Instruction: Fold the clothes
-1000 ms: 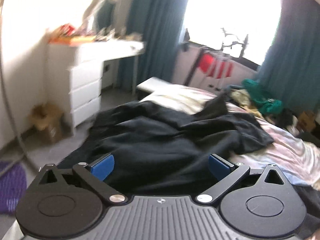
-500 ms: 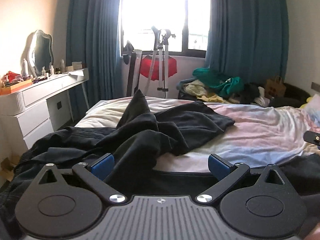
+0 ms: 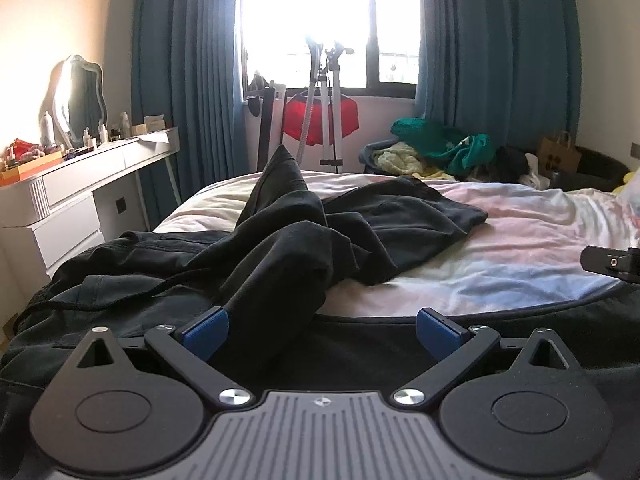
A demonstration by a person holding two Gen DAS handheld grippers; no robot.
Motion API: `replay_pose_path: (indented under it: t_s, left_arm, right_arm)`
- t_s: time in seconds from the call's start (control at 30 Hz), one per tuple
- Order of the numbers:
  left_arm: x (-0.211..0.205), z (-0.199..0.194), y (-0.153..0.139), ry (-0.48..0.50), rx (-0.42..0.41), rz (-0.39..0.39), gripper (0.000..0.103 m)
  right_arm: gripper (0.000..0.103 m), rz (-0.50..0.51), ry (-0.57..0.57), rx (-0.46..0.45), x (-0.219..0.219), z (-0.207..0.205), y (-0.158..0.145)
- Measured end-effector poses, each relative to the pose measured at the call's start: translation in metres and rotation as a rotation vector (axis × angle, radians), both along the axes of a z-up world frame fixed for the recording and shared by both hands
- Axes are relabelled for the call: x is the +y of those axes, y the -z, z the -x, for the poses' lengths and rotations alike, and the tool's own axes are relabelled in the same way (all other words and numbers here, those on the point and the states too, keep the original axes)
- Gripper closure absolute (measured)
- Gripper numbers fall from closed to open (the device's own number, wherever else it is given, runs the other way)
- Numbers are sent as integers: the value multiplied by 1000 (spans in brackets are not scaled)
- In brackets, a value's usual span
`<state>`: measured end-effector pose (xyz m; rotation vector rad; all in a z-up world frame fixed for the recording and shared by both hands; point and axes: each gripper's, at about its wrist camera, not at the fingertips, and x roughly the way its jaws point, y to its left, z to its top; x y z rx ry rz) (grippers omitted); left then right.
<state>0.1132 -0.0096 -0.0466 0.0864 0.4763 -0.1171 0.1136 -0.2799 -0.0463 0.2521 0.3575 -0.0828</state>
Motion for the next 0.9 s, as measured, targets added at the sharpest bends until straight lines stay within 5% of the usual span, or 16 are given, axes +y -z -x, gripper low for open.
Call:
replay_pose_path:
  t_s: [0.27, 0.4, 0.67, 0.9]
  left_arm:
    - [2, 8, 10, -11, 12, 34, 2]
    - [6, 19, 29, -41, 64, 63, 2]
    - [-4, 16, 46, -56, 5, 74, 2]
    - [2, -17, 74, -28, 53, 167, 2]
  right_arm:
    - [26, -73, -15, 8, -4, 0, 6]
    - [26, -163, -40, 86, -10, -29, 13]
    - [26, -497, -21, 133, -51, -149, 38]
    - [36, -563, 140, 138, -75, -266, 79]
